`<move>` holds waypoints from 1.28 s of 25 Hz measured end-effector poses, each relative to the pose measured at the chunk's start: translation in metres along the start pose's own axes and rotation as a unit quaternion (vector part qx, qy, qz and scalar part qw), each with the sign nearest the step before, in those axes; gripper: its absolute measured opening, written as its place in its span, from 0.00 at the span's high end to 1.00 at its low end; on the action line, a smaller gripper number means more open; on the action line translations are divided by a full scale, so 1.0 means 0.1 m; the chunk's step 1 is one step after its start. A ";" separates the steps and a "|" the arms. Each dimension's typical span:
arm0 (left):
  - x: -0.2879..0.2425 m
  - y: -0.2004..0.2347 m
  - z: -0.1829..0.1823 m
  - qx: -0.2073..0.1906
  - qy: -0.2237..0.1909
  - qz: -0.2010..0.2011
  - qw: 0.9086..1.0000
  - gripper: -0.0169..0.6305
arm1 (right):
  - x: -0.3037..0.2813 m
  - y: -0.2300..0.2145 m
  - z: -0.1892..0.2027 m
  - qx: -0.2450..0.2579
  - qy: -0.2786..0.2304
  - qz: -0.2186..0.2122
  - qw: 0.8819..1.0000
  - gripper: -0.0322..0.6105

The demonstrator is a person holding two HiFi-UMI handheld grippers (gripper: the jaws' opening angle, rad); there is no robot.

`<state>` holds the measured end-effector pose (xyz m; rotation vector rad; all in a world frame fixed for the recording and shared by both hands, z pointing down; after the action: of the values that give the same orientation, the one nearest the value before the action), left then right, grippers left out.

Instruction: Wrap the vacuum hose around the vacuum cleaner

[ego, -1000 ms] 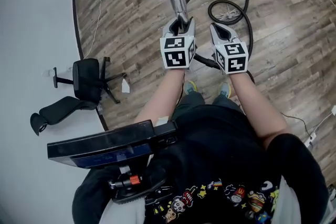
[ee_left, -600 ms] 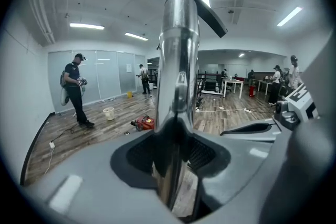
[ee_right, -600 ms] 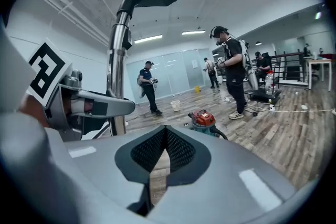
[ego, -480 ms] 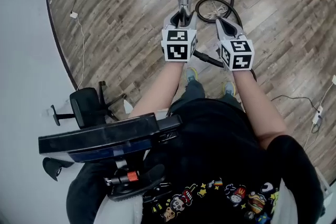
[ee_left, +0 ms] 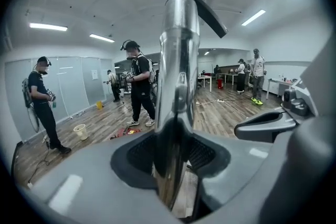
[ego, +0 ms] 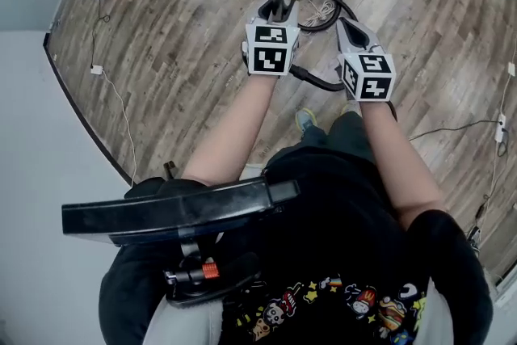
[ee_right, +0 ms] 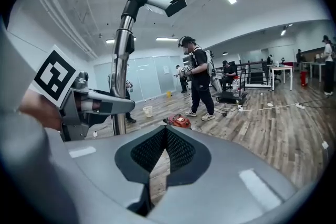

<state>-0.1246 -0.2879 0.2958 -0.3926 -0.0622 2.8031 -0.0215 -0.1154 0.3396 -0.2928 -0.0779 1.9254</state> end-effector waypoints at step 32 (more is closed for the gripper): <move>-3.09 0.48 -0.60 -0.099 0.021 0.168 0.981 0.72 | -1.85 -1.59 -0.32 -0.063 -0.019 0.129 0.989 0.92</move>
<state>0.1603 -0.4288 0.3147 -0.5547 -0.2950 3.1311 0.1933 -0.2312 0.3698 -0.3653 -0.1955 2.1884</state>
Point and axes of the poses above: the fingertips, and each gripper's own axes: x backward along the fingers, y to its left, z out of its underside, the point moved 10 cm from there along x, backward along the fingers, and after that the axes turned 13 degrees about -y, right-handed, at the moved point
